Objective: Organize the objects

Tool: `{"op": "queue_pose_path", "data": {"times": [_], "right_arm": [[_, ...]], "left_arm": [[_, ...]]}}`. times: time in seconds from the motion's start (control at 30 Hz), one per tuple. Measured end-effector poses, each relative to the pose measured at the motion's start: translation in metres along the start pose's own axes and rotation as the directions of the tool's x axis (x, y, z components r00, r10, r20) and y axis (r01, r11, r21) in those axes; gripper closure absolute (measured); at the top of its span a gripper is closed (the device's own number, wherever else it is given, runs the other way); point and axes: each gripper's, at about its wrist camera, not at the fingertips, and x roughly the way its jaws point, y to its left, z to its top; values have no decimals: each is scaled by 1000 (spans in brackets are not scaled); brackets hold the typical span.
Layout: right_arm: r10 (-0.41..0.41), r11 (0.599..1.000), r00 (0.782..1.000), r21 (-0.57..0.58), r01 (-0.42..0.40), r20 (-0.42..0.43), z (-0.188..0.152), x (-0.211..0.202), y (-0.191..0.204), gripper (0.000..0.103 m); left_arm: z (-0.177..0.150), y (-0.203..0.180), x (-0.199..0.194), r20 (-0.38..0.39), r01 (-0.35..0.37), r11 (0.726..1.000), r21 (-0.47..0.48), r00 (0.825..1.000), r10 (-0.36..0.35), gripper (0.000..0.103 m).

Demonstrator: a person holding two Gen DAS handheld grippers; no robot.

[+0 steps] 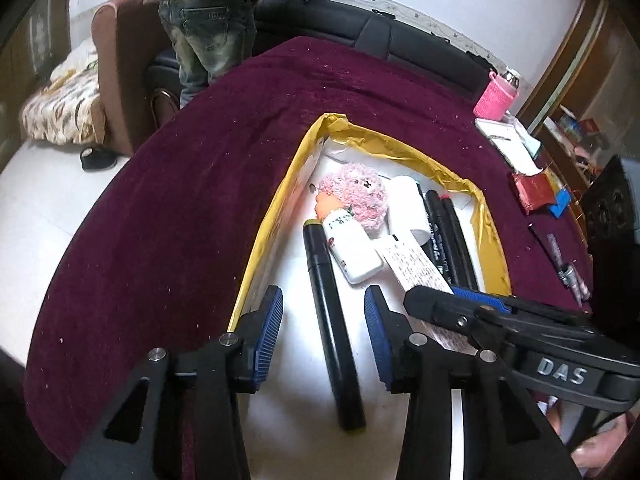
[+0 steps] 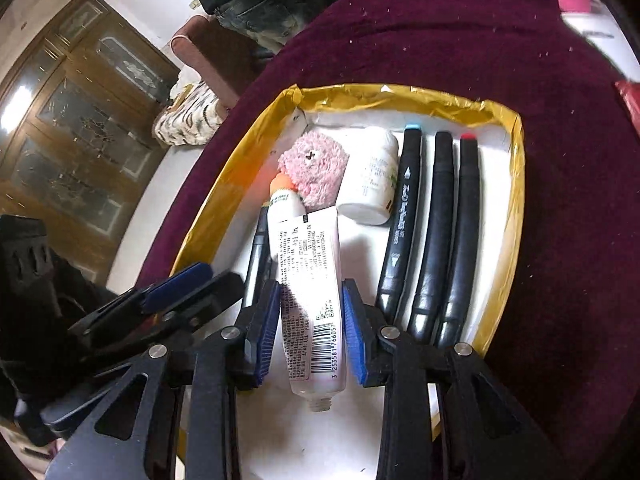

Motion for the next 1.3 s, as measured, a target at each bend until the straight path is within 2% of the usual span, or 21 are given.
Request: {"op": "queue_pose_path", "data": {"times": [0.1,0.13,0.23,0.37,0.53,0.8,0.93,1.0,1.1,1.2,1.3], "right_arm": [[-5,1000,1000,-9,4,-11,4,2,-1,73],[-7,1000,1000,-11,6,-15,3,3,0,73],[-3,1000,1000,-13,3,-21,1,3,1,73],[-8,999,1000,-43,9,15,1,-4,7,71],[6,999,998,-50,-3,65,-3,-27,4,66],[0,999,989,-40,6,150,-9,-62,-9,62],[26,999,980,-51,-16,197,-12,-85,-17,61],[48,998,975,-55,-36,219,-13,-95,-21,57],[79,996,971,-63,-67,224,-9,-104,-23,56],[134,990,962,-84,-117,238,-3,-112,-14,55],[182,980,947,-133,-151,264,-1,-121,5,55]], "left_arm": [[-1,0,-17,47,9,1000,-13,999,-9,57],[0,0,-24,72,8,1000,-18,997,-7,51],[0,4,-41,129,18,999,-41,992,-12,50],[-1,11,-60,184,19,997,-81,983,-4,49],[-3,17,-69,201,35,991,-131,980,-8,48],[-15,-4,-76,197,43,991,-126,980,-18,48],[-27,-16,-88,201,43,990,-134,979,-15,48],[-36,-19,-98,206,45,988,-145,979,-15,48],[-51,-19,-120,245,46,987,-152,969,-7,48],[-60,-13,-144,282,4,985,-172,958,45,48],[-68,-3,-168,328,-24,976,-216,940,96,48]]}}
